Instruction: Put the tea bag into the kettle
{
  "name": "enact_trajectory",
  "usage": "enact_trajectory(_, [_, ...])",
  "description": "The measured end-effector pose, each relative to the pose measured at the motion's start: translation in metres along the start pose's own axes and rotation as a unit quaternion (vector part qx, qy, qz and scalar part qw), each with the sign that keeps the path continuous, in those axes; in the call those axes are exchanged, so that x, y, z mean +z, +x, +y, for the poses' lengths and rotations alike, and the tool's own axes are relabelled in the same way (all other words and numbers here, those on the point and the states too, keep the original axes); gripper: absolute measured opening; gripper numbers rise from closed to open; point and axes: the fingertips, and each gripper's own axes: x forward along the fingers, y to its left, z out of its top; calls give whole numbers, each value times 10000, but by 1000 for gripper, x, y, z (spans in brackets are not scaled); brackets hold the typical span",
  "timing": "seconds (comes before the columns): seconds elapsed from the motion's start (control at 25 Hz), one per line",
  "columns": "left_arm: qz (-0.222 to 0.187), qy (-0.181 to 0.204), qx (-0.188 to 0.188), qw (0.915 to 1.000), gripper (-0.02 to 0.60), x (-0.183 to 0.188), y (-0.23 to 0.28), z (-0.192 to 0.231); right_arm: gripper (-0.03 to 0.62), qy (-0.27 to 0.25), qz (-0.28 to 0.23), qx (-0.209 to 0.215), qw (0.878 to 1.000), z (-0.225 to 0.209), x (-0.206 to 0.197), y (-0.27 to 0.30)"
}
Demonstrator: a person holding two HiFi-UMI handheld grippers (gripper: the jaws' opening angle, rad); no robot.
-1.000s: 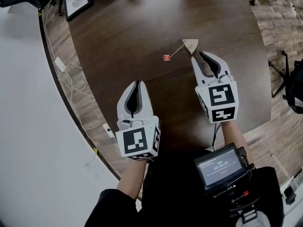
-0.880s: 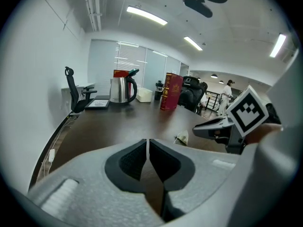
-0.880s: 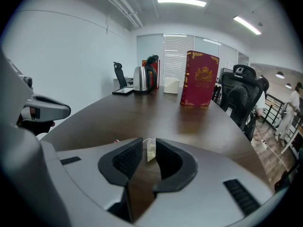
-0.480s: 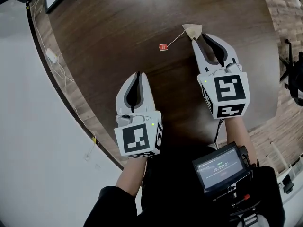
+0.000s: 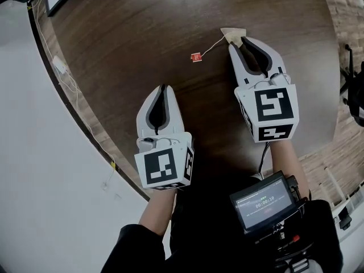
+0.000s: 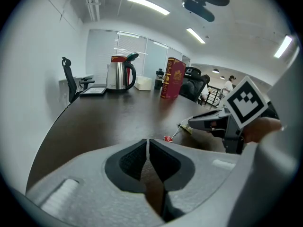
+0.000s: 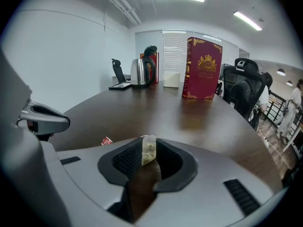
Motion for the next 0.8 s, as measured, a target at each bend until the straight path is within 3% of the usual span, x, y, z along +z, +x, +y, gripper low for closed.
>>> enact_trajectory(0.32, [-17, -10, -29, 10000, 5, 3, 2, -1, 22, 98, 20, -56, 9999, -3, 1, 0])
enact_trajectory(0.8, [-213, 28, 12, 9998, 5, 30, -24, 2, 9, 202, -228, 16, 9995, 3, 25, -33])
